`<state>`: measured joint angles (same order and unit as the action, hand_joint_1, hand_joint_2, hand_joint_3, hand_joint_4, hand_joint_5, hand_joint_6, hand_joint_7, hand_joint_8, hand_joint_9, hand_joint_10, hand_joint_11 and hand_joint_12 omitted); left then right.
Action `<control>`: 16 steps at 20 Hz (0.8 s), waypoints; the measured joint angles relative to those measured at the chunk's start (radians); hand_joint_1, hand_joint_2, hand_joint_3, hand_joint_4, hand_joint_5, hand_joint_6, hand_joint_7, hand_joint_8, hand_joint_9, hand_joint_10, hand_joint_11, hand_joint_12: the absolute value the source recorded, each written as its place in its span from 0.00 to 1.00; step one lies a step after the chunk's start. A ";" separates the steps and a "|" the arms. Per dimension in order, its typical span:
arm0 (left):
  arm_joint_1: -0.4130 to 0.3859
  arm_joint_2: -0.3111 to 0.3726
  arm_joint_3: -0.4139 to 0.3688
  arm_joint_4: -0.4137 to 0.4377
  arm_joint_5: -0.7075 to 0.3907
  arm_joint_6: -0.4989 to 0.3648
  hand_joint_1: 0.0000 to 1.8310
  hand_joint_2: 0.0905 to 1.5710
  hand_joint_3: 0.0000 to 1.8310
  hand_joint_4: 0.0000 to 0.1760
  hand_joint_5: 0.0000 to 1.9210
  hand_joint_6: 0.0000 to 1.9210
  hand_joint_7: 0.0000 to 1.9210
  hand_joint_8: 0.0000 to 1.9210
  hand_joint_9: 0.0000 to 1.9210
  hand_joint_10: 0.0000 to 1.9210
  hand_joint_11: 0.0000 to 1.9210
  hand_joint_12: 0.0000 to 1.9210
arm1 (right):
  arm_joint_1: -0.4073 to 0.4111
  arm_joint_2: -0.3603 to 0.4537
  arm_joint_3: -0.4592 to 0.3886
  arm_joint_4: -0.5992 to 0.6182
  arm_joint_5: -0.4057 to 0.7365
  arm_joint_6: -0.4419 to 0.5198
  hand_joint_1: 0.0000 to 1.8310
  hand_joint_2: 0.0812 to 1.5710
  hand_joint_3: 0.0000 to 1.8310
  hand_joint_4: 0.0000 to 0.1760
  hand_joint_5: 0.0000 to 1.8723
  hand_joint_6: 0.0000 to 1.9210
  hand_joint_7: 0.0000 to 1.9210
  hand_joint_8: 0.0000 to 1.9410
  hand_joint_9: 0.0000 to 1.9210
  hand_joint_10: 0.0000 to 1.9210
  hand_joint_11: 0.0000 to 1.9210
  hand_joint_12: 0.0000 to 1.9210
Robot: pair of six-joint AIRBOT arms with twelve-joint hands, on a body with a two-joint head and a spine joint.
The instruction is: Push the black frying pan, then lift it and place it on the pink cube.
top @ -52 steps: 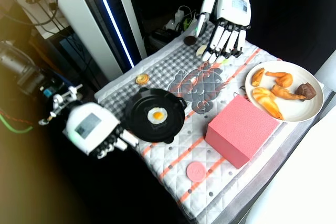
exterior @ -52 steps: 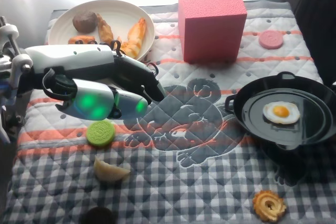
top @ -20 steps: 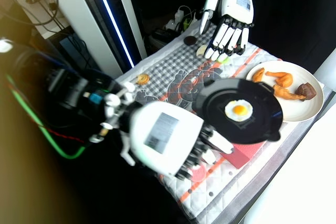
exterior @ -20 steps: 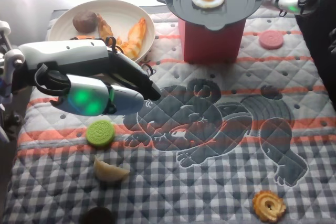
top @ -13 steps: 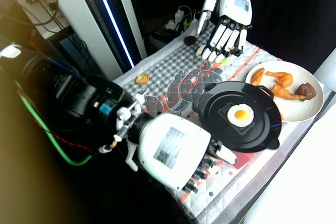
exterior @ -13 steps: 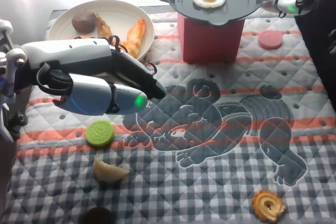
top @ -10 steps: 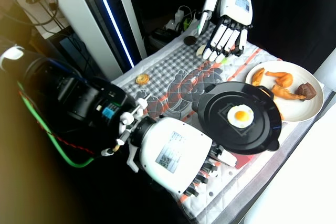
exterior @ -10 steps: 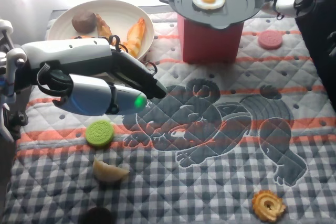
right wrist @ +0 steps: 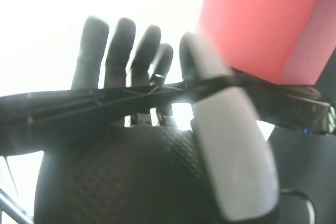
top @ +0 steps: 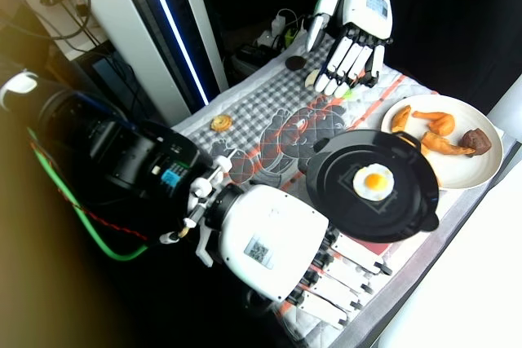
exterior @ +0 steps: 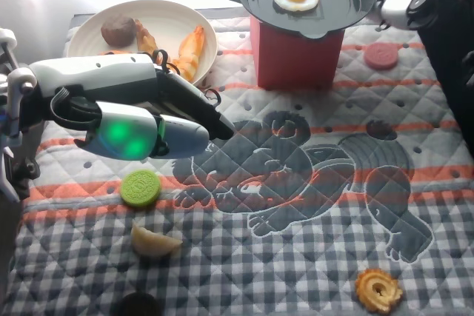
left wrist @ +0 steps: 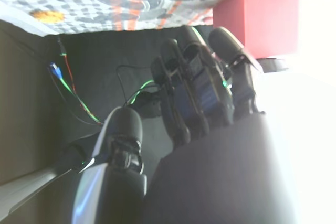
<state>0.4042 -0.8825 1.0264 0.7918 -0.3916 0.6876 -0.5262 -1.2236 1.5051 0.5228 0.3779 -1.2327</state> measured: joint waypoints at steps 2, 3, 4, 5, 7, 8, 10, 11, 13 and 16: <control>0.000 0.000 0.000 -0.001 0.001 0.000 0.16 0.90 0.00 0.00 0.37 0.01 0.39 0.00 0.32 0.10 0.00 0.68 | 0.000 0.014 -0.027 -0.002 -0.011 -0.018 0.44 0.80 0.00 0.26 0.02 0.18 0.14 0.09 0.03 0.31 0.00 0.55; 0.000 0.000 0.000 -0.002 0.001 0.000 0.14 0.89 0.00 0.02 0.37 0.01 0.39 0.00 0.31 0.10 0.00 0.66 | 0.000 0.023 -0.038 -0.002 -0.013 -0.028 0.42 0.80 0.00 0.31 0.01 0.15 0.11 0.05 0.01 0.28 0.00 0.52; 0.000 0.000 0.000 -0.003 0.002 0.000 0.14 0.89 0.00 0.00 0.37 0.01 0.39 0.00 0.31 0.10 0.00 0.65 | 0.000 0.034 -0.048 -0.001 -0.013 -0.042 0.43 0.79 0.00 0.32 0.00 0.13 0.07 0.02 0.00 0.20 0.00 0.43; 0.000 0.000 0.000 -0.004 0.001 0.000 0.15 0.89 0.00 0.00 0.37 0.01 0.39 0.00 0.32 0.10 0.00 0.66 | 0.000 0.040 -0.054 -0.002 -0.012 -0.052 0.41 0.79 0.00 0.51 0.00 0.06 0.01 0.01 0.00 0.08 0.00 0.25; 0.003 0.000 0.000 -0.013 0.000 -0.001 0.15 0.89 0.00 0.00 0.38 0.01 0.39 0.00 0.33 0.11 0.00 0.69 | -0.005 0.069 -0.078 -0.001 -0.012 -0.076 0.37 0.78 0.00 0.57 0.00 0.00 0.00 0.00 0.00 0.03 0.00 0.24; 0.003 0.000 0.000 -0.013 0.002 0.000 0.16 0.89 0.00 0.00 0.39 0.01 0.40 0.01 0.34 0.11 0.01 0.69 | -0.005 0.076 -0.085 0.001 -0.013 -0.082 0.40 0.75 0.00 0.58 0.00 0.00 0.00 0.00 0.00 0.00 0.00 0.14; 0.010 0.000 0.000 -0.018 0.002 0.001 0.15 0.89 0.00 0.00 0.38 0.01 0.39 0.00 0.33 0.11 0.00 0.69 | -0.016 0.099 -0.111 0.001 -0.013 -0.101 0.42 0.71 0.00 0.36 0.00 0.00 0.00 0.00 0.00 0.00 0.00 0.01; 0.011 0.000 0.000 -0.018 0.003 0.002 0.15 0.90 0.00 0.00 0.39 0.01 0.40 0.00 0.34 0.12 0.00 0.71 | -0.016 0.111 -0.124 0.002 -0.018 -0.110 0.39 0.70 0.00 0.38 0.00 0.00 0.00 0.00 0.00 0.00 0.00 0.00; 0.011 0.002 0.000 -0.024 0.000 0.002 0.10 0.90 0.00 0.00 0.38 0.01 0.39 0.00 0.32 0.11 0.00 0.67 | -0.020 0.146 -0.164 0.006 -0.015 -0.146 0.36 0.69 0.00 0.56 0.00 0.00 0.00 0.00 0.00 0.00 0.00 0.00; 0.025 0.008 0.000 -0.028 -0.003 0.002 0.11 0.90 0.00 0.00 0.38 0.01 0.38 0.00 0.31 0.12 0.00 0.68 | -0.036 0.219 -0.244 0.008 0.019 -0.161 0.33 0.68 0.00 0.46 0.00 0.00 0.00 0.00 0.00 0.00 0.02 0.01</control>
<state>0.4290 -0.8742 1.0260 0.7635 -0.3946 0.6899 -0.5621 -1.0050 1.2610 0.5308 0.3973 -1.3937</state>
